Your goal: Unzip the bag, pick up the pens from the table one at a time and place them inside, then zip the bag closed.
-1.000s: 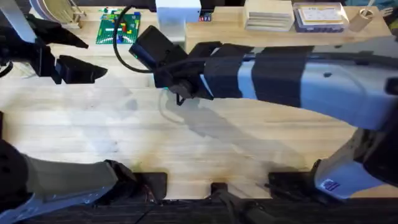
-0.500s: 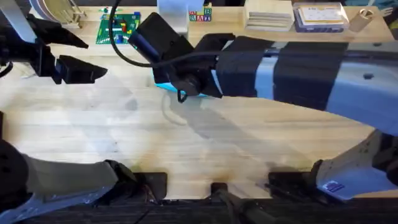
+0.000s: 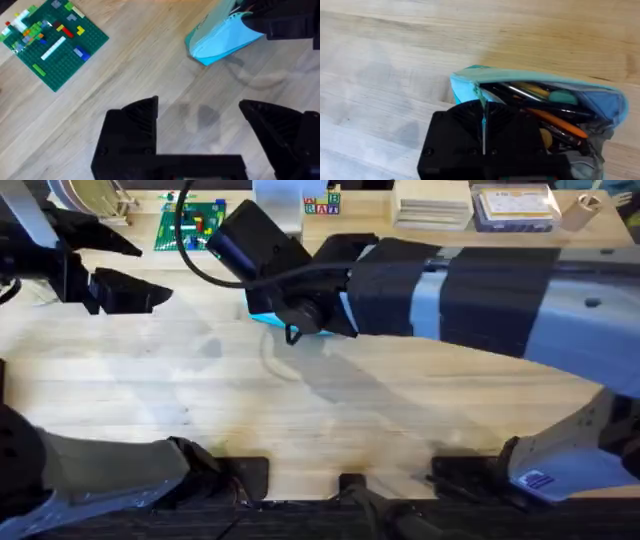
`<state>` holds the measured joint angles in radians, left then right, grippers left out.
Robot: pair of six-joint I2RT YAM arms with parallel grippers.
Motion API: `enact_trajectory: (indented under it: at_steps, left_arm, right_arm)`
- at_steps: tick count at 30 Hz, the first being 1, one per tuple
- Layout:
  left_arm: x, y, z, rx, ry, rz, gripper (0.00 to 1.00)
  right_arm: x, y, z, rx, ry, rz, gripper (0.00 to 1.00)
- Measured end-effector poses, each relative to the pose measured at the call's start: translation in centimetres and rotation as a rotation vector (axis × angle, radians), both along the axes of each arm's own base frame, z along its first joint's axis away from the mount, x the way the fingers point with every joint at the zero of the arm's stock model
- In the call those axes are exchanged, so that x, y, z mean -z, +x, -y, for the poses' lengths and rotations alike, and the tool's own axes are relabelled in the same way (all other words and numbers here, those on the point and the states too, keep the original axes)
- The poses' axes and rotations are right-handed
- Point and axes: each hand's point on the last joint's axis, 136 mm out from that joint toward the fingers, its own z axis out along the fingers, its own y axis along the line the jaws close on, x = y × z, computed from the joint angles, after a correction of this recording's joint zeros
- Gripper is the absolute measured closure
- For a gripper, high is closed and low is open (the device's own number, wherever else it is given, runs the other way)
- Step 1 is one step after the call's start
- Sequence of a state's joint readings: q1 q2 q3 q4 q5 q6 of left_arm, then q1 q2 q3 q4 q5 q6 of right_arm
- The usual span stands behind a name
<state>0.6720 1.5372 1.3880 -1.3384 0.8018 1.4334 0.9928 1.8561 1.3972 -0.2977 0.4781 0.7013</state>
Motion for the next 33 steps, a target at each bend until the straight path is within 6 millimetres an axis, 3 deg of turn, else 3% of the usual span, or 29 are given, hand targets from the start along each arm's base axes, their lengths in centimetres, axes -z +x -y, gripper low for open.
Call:
enact_trajectory:
  at_steps: [20,26,33]
  left_arm:
    - [-2.1,1.2,1.6,0.106,-0.084,0.187,0.007]
    - [0.0,2.3,2.1,0.159,-0.229,0.197,0.007]
    - [1.8,3.2,3.2,0.253,-0.270,0.234,0.008]
  right_arm:
    - [0.0,0.0,0.0,-0.002,-0.002,0.001,0.971]
    - [0.0,0.0,0.0,-0.002,-0.002,0.001,0.971]
    - [0.0,0.0,0.0,-0.002,-0.002,0.001,0.971]
